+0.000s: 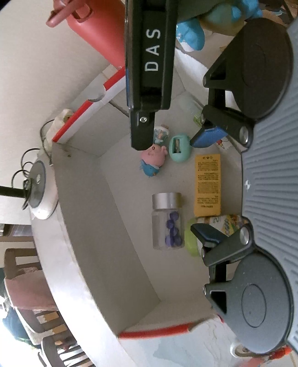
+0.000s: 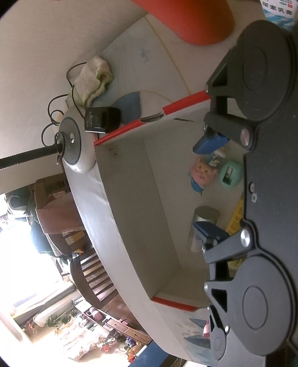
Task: Organize rigid objects
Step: 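Carry the yellow carton and glue stick into the red box and open both tools, then withdraw both tools from the box back over the remaining items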
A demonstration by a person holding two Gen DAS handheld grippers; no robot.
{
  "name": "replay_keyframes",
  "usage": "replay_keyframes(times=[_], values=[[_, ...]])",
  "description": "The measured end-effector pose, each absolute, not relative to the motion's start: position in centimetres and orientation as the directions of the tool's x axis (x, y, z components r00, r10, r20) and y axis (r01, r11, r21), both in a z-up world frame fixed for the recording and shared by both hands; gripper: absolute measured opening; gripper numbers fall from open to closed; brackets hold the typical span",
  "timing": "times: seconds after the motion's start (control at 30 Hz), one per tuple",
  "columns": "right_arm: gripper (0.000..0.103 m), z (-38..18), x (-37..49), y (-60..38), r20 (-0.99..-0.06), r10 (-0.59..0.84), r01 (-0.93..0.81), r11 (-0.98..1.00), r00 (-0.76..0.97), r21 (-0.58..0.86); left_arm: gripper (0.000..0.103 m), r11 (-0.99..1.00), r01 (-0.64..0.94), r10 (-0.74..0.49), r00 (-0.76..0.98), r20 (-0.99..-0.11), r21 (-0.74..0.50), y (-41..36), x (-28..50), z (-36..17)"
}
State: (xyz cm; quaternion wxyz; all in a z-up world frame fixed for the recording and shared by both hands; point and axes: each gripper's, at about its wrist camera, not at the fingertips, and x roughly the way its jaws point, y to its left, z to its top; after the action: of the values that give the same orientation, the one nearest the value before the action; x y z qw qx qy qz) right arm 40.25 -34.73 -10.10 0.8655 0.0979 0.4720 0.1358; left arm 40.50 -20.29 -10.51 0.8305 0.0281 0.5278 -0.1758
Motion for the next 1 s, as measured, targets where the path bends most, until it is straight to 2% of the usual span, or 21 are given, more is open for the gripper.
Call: replay_keyframes(times=[0.17, 0.27, 0.47, 0.87, 1.0], values=[[0.068, -9.5, 39.3, -34.4, -0.782, 0.336, -0.158, 0.941, 0.526, 0.298, 0.072, 0.942, 0.306, -0.26, 0.419, -0.87, -0.134, -19.4, 39.4, -9.3], [0.072, -9.0, 38.6, -34.1, -0.774, 0.341, -0.169, 0.94, 0.533, 0.298, 0.072, 0.944, 0.301, -0.262, 0.442, -0.858, -0.134, -18.8, 38.8, -8.5], [0.075, -8.0, 37.5, -33.4, -0.76, 0.36, -0.205, 0.933, 0.541, 0.296, 0.072, 0.947, 0.287, -0.272, 0.484, -0.832, -0.143, -17.5, 37.1, -6.8], [0.09, -5.8, 34.0, -30.1, -0.721, 0.423, -0.317, 0.903, 0.55, 0.288, 0.072, 0.956, 0.238, -0.279, 0.558, -0.781, -0.171, -13.4, 32.7, -3.9], [0.092, -4.9, 32.3, -28.3, -0.703, 0.436, -0.374, 0.892, 0.562, 0.255, 0.073, 0.956, 0.23, -0.286, 0.575, -0.766, -0.184, -11.3, 31.3, -3.4]])
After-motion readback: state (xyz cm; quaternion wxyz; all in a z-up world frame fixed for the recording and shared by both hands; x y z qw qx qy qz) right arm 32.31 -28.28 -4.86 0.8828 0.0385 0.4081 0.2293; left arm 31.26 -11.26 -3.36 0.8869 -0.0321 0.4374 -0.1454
